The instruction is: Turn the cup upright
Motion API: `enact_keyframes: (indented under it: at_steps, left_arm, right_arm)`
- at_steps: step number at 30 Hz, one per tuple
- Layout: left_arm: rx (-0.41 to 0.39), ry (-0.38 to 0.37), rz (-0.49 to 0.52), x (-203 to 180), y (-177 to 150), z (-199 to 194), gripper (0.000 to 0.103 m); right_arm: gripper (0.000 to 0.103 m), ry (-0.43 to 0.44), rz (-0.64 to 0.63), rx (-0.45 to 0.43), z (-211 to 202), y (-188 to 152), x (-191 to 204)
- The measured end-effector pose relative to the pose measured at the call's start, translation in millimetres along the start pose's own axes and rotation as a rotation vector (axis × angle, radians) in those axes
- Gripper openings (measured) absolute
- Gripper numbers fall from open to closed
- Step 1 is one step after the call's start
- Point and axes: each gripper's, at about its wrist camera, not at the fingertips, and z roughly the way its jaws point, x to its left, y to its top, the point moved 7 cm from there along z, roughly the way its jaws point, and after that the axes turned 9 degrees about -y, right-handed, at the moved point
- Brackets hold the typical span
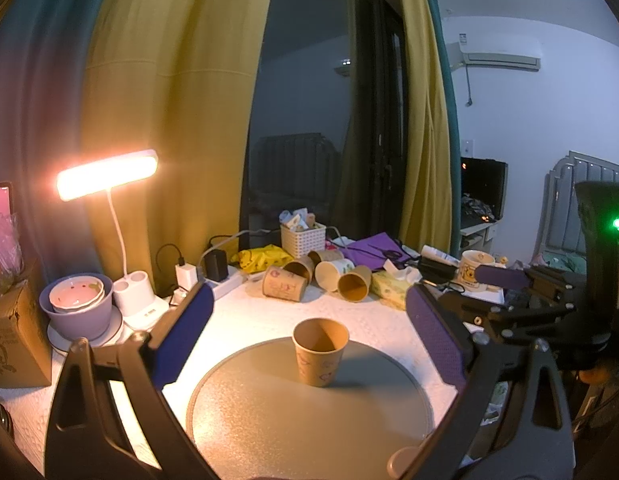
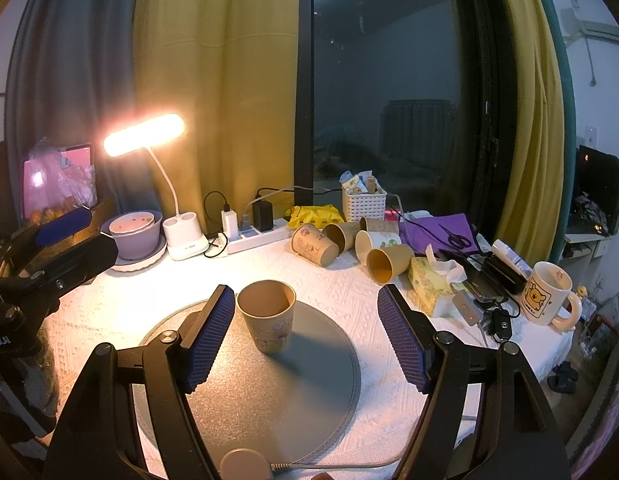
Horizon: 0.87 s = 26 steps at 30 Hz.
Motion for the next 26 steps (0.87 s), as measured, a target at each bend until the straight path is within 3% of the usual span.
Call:
enact_keyframes:
  at_steps: [26]
  left_arm:
    - [0.003,-0.012,-0.001,-1.0,0.2,0.3,0.098]
  right_arm:
    - [0.077,0.0,-0.001,0.002,-0.2,-1.9,-1.7]
